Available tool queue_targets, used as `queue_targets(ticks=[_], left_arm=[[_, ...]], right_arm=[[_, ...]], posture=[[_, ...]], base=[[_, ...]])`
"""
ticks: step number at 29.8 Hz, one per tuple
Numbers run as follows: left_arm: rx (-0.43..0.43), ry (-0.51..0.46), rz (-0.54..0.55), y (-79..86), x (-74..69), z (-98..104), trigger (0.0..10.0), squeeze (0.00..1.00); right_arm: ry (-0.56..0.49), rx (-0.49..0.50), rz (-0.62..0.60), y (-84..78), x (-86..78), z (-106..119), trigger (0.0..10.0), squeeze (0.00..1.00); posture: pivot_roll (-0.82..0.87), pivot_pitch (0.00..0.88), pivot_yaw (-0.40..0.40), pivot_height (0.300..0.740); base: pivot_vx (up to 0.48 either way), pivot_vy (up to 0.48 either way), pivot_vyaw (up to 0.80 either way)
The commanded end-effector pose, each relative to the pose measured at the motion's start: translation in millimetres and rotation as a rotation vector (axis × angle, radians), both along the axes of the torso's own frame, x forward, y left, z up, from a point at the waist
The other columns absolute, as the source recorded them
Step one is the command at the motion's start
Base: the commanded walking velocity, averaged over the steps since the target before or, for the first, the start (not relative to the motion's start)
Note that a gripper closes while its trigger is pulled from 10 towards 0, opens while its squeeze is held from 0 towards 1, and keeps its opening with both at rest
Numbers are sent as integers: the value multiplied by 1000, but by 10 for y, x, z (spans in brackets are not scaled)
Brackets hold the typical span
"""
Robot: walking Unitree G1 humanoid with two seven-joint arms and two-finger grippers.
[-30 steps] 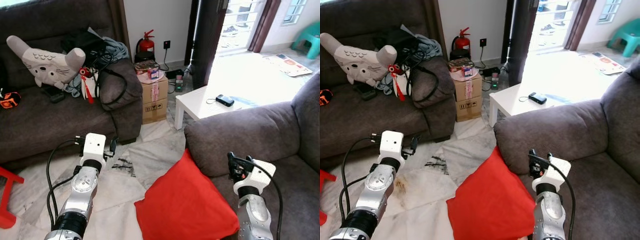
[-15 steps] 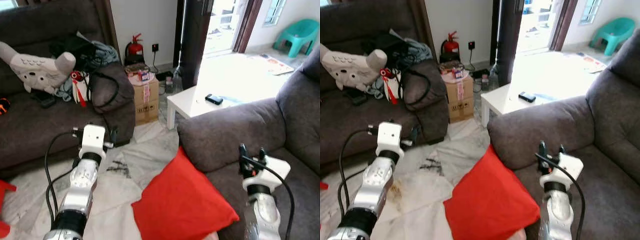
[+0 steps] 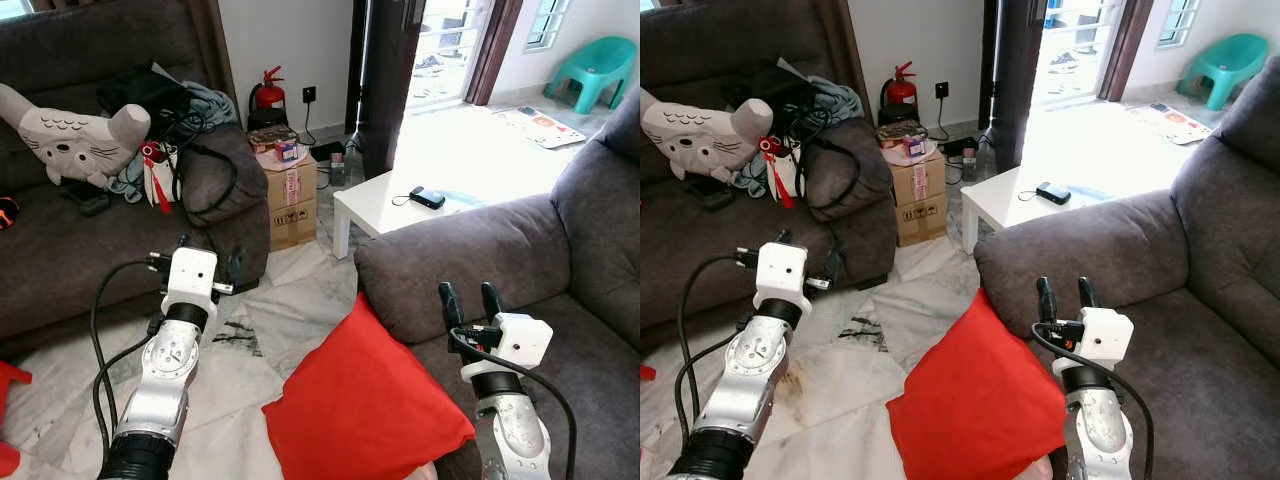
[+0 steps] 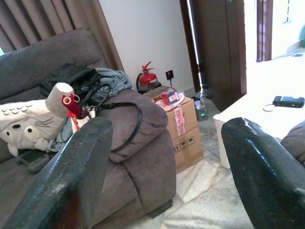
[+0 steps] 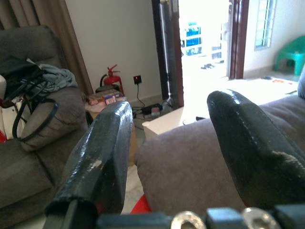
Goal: Move the pillow to the sofa from floor
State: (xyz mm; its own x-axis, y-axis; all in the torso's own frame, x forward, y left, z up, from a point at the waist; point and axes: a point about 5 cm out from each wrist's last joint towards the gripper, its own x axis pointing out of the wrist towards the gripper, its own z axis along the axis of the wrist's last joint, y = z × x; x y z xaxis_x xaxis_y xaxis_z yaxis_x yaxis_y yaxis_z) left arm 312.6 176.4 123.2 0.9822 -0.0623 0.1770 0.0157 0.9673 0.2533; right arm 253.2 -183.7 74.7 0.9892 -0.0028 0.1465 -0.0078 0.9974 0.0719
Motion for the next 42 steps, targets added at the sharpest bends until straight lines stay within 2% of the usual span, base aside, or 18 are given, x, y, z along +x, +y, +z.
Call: queue_targets(ticks=[1,4,13,24,34,42], left_arm=[[7,-3,5,1,18,45,10000,0],[5,-2,11,2,22,57,10000,0],[-2,0,3,-29,14,50,10000,0],[3,-3,-3,-57,40,67,10000,0],[-1,-2,7,-50,46,67,10000,0],[-19,8,15,-42,49,55,10000,0]], right_arm=[[-19,2,-1,18,49,88,10000,0],[-2,2,4,38,47,95,10000,0],[43,-19,-29,-39,48,66,10000,0],[57,-15,-21,-15,88,82,10000,0],[54,-27,-16,-28,105,104,10000,0],[60,-26,-22,-26,119,99,10000,0]], posture=[[-16,0,26,740],[-20,0,22,740],[-26,0,20,740],[-22,0,12,682],[-19,0,6,612],[-17,0,3,612]], base=[[0,0,0],[0,0,0],[0,0,0],[0,0,0],[0,0,0],[0,0,0]])
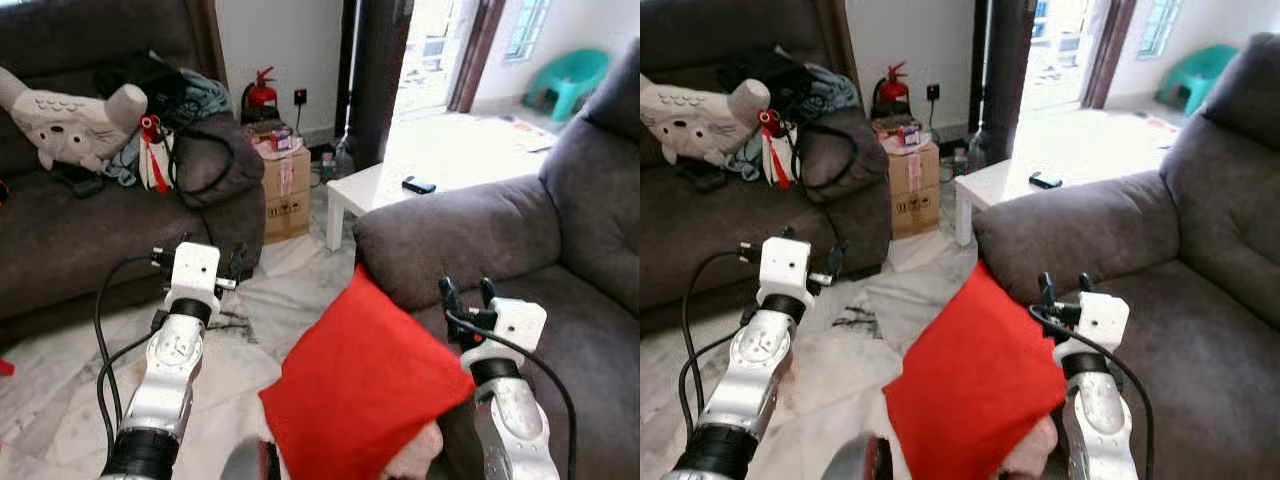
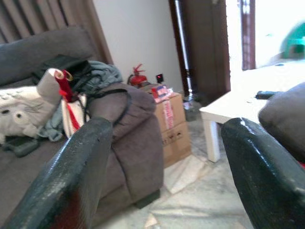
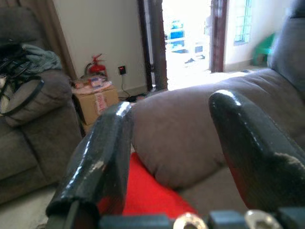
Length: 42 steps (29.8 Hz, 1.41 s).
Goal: Move the pillow to the sofa from floor
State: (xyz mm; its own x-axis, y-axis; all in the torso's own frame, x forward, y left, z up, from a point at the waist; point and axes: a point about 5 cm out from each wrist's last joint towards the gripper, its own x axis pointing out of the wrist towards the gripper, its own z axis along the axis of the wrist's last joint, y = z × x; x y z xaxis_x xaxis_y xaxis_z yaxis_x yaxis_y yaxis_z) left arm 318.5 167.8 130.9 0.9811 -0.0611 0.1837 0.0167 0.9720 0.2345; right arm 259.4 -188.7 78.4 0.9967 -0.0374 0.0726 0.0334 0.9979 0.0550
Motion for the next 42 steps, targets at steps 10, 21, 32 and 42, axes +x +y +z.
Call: queue_targets(ticks=[10,21,32,42], left_arm=[[-14,19,14,56,-10,-27,10000,0],[-20,31,26,76,-17,-56,10000,0],[-29,31,36,93,-20,-59,10000,0],[-31,28,45,105,-11,-50,10000,0]], right_arm=[[-10,-11,5,8,72,58,10000,0],[-4,-8,-1,7,77,47,10000,0],[1,-1,7,19,88,44,10000,0],[3,-2,19,33,90,43,10000,0]], posture=[[-17,0,3,612],[-21,0,3,612],[-20,0,2,612],[-16,0,0,612]], base=[[0,0,0],[0,0,0],[70,0,-285],[221,0,0]])
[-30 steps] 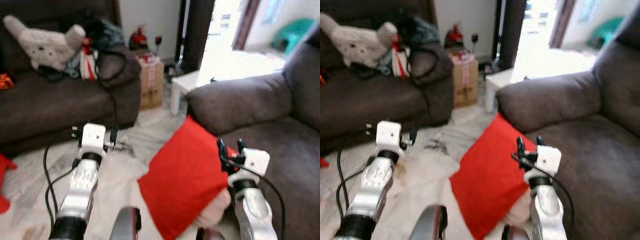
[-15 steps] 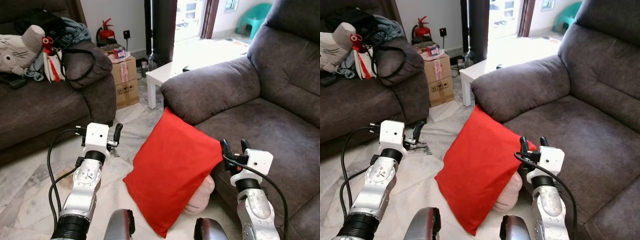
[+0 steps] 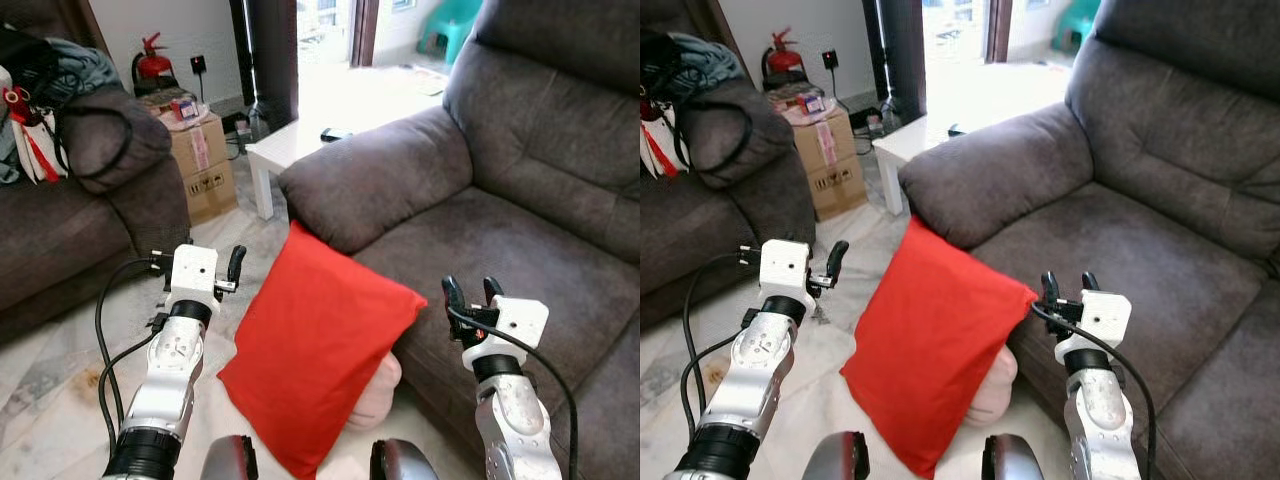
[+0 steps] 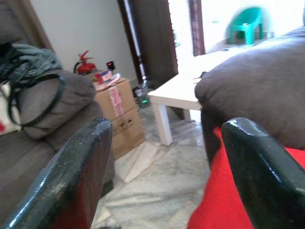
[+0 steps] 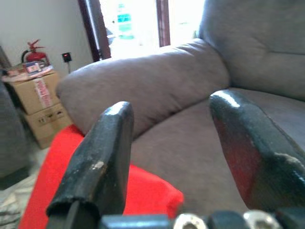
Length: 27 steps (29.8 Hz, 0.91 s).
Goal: Move the pillow to the sofa from floor
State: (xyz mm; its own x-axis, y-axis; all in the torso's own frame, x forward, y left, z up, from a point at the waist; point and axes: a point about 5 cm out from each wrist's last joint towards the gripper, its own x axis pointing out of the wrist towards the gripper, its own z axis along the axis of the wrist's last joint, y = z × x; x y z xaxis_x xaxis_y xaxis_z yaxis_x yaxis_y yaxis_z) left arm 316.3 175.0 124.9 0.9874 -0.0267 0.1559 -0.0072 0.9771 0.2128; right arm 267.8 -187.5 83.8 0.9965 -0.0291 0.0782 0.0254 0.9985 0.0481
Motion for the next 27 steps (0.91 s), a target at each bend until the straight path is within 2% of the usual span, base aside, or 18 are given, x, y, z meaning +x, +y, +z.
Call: queue_targets(ticks=[1,20,27], left_arm=[[-9,-2,15,34,13,12,10000,0],[-7,-3,17,42,15,18,10000,0],[-7,-1,14,36,16,15,10000,0]], right_arm=[[10,4,13,24,8,-13,10000,0],[10,4,39,68,17,-12,10000,0],[13,3,41,64,12,-16,10000,0]], posture=[[-16,0,0,612],[-11,0,2,612],[-16,0,3,612]], base=[[0,0,0],[290,0,0],[91,0,0]])
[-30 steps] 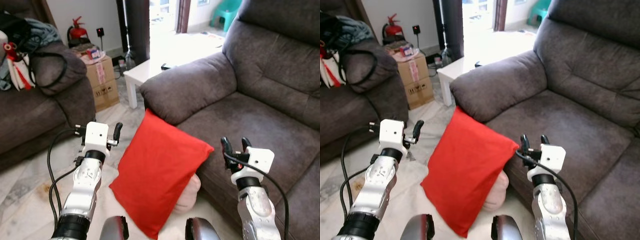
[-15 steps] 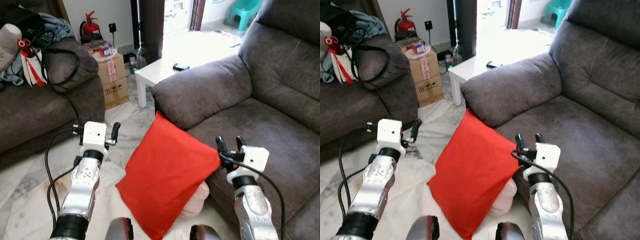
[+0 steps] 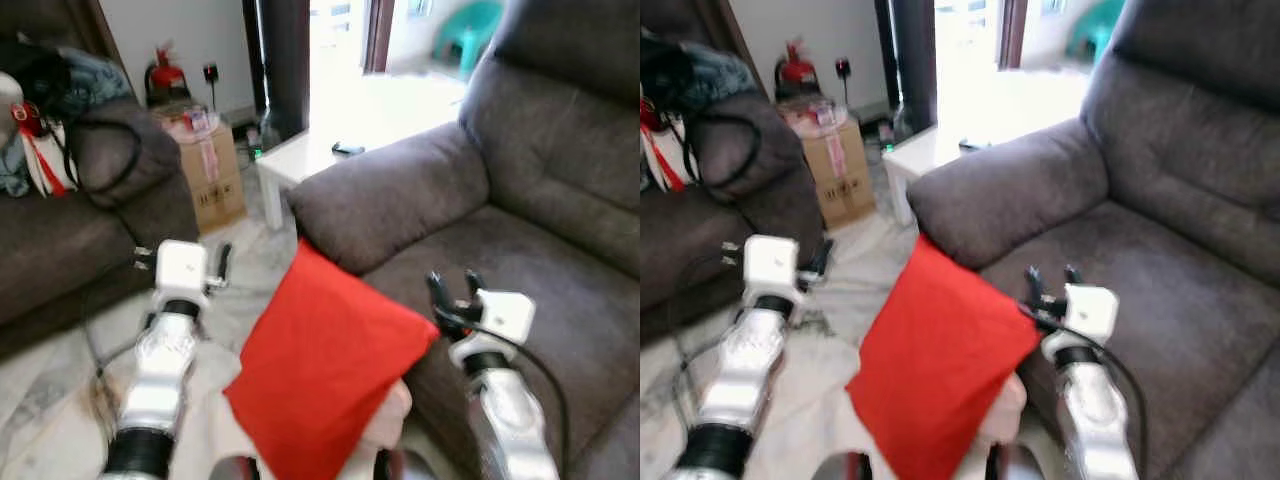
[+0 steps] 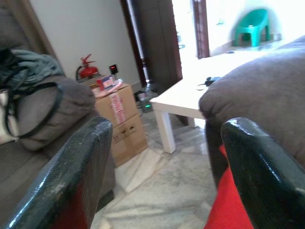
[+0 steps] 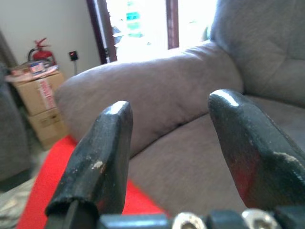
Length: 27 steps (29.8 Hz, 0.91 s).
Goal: Move the pillow to the sofa from floor
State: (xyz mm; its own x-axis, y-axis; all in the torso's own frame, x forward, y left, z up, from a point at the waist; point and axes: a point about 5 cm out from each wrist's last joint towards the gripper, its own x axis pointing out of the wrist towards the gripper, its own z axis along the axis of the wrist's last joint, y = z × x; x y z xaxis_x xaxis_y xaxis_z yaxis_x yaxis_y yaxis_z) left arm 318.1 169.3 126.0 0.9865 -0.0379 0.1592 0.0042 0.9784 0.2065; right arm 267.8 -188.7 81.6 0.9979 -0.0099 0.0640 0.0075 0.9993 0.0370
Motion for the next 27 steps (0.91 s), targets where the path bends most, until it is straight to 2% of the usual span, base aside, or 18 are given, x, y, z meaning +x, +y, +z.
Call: queue_targets(ticks=[1,23,27], left_arm=[[-1,2,26,90,-3,3,10000,0],[0,11,21,78,-4,-22,10000,0],[6,38,1,68,-4,-60,10000,0]], right_arm=[[-1,13,23,76,11,7,10000,0],[9,17,10,57,13,-18,10000,0],[11,17,9,65,18,-26,10000,0]], posture=[[-16,0,3,612],[-13,0,1,612],[-11,0,0,612]], base=[[315,0,0],[319,0,0],[142,0,0]])
